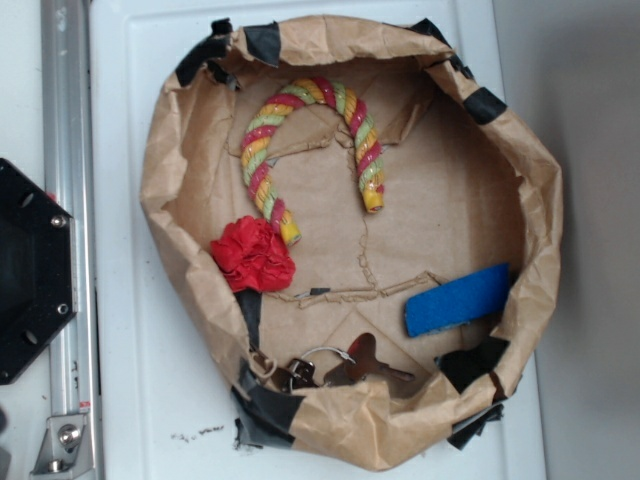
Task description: Grab the multicolored rope.
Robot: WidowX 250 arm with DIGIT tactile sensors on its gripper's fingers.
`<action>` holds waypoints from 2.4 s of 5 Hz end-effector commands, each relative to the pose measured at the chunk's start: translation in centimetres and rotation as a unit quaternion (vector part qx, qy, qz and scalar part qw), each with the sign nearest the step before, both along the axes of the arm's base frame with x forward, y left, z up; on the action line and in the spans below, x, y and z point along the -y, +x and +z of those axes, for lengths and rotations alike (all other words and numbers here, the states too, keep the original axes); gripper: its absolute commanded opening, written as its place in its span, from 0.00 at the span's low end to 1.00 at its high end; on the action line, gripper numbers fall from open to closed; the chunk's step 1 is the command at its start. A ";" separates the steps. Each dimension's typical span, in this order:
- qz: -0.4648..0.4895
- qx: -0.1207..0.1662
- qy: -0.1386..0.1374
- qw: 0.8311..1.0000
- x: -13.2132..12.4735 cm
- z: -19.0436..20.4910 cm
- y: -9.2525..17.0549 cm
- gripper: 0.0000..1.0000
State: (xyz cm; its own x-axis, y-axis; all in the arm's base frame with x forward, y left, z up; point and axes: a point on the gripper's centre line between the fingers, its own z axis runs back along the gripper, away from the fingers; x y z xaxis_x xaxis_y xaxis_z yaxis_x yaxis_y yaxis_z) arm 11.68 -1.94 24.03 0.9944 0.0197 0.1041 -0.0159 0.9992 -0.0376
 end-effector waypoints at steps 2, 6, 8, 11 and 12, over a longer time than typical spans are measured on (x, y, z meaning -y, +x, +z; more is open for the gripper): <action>-0.003 0.011 -0.004 1.000 -1.0 -1.3 5.0 1.00; -0.350 -0.065 0.099 0.929 -1.7 -13.7 14.4 1.00; -0.350 -0.065 0.099 0.929 -1.7 -13.7 14.4 1.00; -0.411 -0.001 0.058 0.910 -5.5 -18.8 16.7 1.00; -0.427 -0.023 0.057 0.902 -6.1 -21.1 17.7 1.00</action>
